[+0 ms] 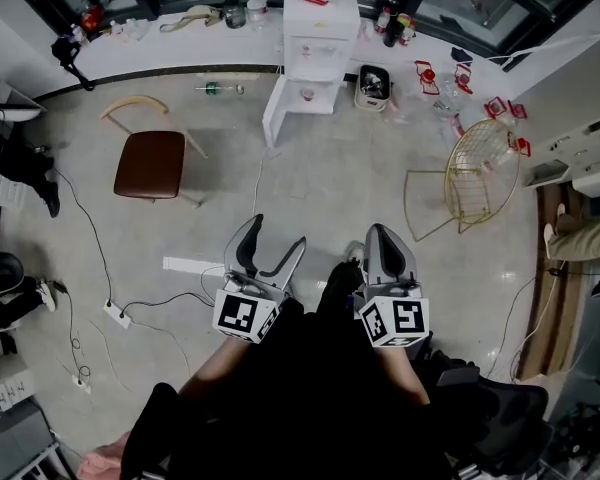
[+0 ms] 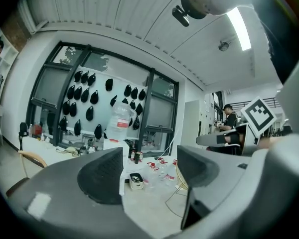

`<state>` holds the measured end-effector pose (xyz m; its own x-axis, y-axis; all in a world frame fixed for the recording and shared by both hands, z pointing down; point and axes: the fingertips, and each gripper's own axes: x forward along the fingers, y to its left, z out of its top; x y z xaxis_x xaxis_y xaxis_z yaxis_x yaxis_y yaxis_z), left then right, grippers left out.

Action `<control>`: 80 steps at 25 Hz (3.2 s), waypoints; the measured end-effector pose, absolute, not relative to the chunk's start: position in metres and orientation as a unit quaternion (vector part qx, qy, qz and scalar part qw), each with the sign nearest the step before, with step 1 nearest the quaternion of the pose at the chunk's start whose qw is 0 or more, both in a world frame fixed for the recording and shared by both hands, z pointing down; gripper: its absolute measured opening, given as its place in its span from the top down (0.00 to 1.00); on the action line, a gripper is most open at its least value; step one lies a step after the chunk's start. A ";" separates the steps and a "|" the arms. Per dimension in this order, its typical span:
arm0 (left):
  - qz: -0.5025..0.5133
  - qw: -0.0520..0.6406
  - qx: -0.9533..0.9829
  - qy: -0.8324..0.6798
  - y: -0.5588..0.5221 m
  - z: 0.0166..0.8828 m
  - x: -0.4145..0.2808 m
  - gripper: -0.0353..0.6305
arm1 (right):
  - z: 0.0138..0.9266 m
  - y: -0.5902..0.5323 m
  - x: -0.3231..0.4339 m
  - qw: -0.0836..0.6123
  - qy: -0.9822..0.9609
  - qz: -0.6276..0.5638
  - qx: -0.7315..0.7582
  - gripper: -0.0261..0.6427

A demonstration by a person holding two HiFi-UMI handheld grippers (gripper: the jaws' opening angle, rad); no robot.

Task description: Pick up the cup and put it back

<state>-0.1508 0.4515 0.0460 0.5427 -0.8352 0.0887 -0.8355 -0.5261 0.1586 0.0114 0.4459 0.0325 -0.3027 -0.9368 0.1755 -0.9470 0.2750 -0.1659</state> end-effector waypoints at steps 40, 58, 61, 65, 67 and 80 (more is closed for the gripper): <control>0.031 0.120 0.797 -0.591 0.013 0.139 0.009 0.47 | 0.128 -0.046 0.157 0.073 -0.870 0.135 0.468 0.97; 0.038 0.124 0.791 -0.598 -0.139 0.370 0.010 0.46 | 0.356 -0.222 0.188 0.070 -0.847 0.146 0.506 0.97; 0.043 0.121 0.793 -0.595 -0.156 0.423 0.009 0.46 | 0.407 -0.236 0.191 0.070 -0.846 0.148 0.508 0.97; 0.037 0.113 0.797 -0.593 -0.178 0.495 0.008 0.46 | 0.475 -0.253 0.190 0.074 -0.849 0.133 0.505 0.97; 0.026 0.100 0.802 -0.588 -0.187 0.529 0.008 0.46 | 0.512 -0.259 0.190 0.074 -0.850 0.130 0.504 0.97; 0.041 0.071 0.798 -0.597 -0.216 0.729 -0.020 0.46 | 0.692 -0.282 0.160 0.035 -0.867 0.089 0.489 0.97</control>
